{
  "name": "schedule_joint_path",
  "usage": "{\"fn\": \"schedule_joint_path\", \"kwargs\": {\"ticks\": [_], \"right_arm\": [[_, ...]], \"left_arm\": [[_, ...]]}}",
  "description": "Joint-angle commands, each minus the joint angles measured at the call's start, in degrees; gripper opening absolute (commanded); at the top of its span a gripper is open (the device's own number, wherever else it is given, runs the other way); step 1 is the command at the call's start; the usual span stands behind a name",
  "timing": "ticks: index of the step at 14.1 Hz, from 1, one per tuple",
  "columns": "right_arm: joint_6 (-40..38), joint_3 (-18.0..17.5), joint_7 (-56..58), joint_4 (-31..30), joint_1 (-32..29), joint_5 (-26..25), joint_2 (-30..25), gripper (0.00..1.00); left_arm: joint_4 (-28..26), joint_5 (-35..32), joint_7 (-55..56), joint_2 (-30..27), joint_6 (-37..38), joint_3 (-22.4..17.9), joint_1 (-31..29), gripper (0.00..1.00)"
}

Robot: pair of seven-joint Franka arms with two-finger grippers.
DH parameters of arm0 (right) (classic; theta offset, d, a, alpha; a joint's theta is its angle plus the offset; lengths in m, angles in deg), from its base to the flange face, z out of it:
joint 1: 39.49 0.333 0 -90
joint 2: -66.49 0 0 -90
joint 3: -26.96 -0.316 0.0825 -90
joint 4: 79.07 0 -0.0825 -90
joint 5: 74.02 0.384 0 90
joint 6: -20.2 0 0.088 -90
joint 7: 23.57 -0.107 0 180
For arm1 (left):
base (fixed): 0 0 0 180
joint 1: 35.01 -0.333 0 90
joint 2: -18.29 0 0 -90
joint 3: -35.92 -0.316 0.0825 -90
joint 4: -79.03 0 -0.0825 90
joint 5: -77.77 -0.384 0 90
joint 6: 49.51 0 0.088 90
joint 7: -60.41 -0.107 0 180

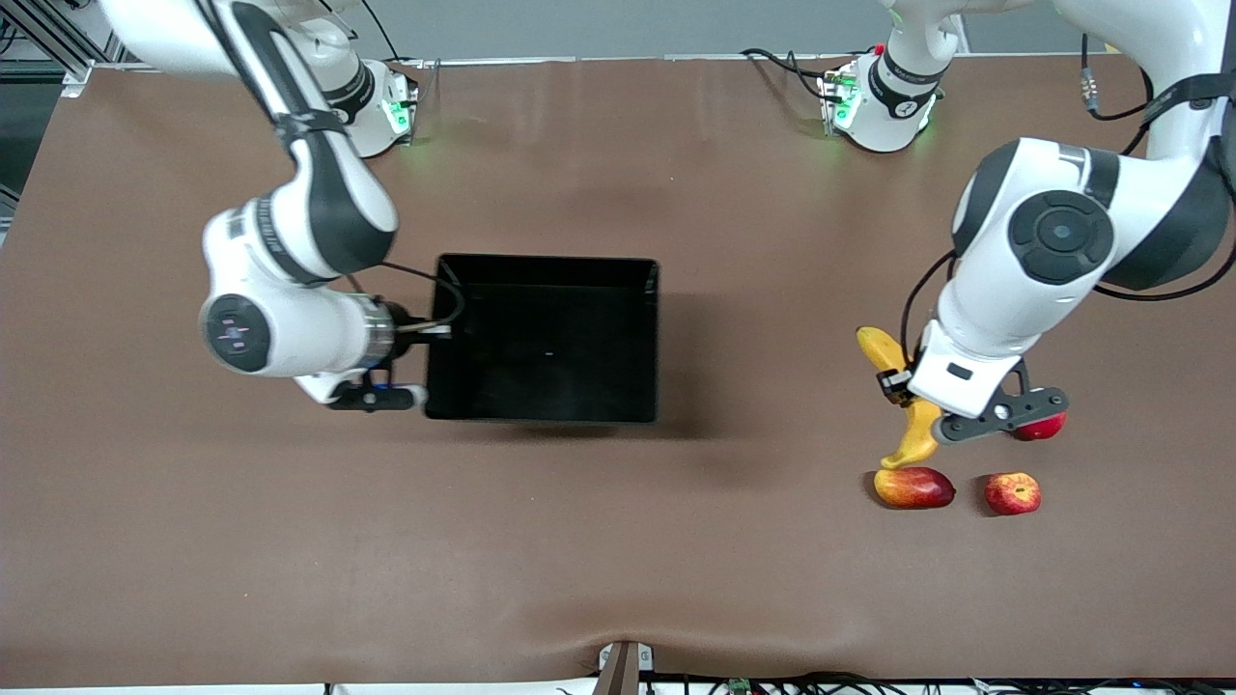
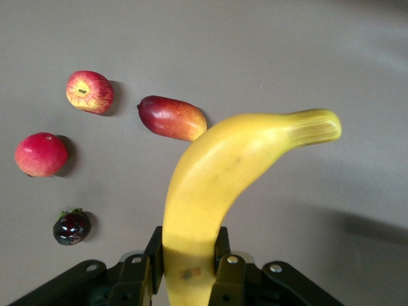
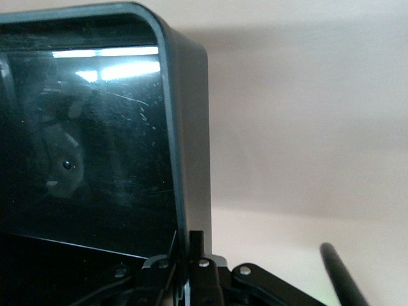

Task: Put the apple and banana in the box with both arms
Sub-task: 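Lift the banana with the left gripper while the right gripper slides the box, then lower the banana into the box and open the left gripper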

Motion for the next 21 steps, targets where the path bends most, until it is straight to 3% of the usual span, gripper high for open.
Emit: {"fn": "schedule_joint_path", "kwargs": {"ticks": [1,6,8,12,13,14,17,21], "right_arm": [[5.0,0.5,-1.6,1.7,3.0,5.9,4.2,0.0],[9.7,0.6,-11.1,11.7,9.8,5.7,14.3,0.0],[13.1,0.6,-11.0,11.6,11.1,5.3,15.1,0.0],[16.8,0.6,-10.6,11.5,12.7,3.1,17.1,0.0],[18.2,0.6,-10.6,11.3,12.7,3.1,17.2,0.14],[18.0,0.7,-10.9,11.4,12.8,3.1,17.0,0.99],[15.1,0.9,-10.9,12.1,11.8,3.1,16.0,1.0],[4.5,1.7,-10.9,15.0,9.6,1.1,11.8,1.0]], "left_arm": [[1.8,0.1,-0.4,0.9,1.5,0.1,0.3,0.0],[1.9,0.2,4.0,3.2,1.4,0.1,4.1,0.0],[2.2,-0.1,9.3,6.6,0.8,0.1,7.5,0.0],[8.0,-0.3,16.3,14.0,-1.1,-0.1,13.5,0.0],[8.9,-0.3,17.9,15.6,-2.8,-0.4,14.9,0.0],[9.7,-0.3,19.3,16.8,-4.8,-0.6,15.9,0.0],[9.9,-0.6,20.3,19.1,-8.7,-1.5,19.3,0.0],[10.8,-0.4,20.4,22.8,-15.4,-2.0,23.0,0.0]]}}
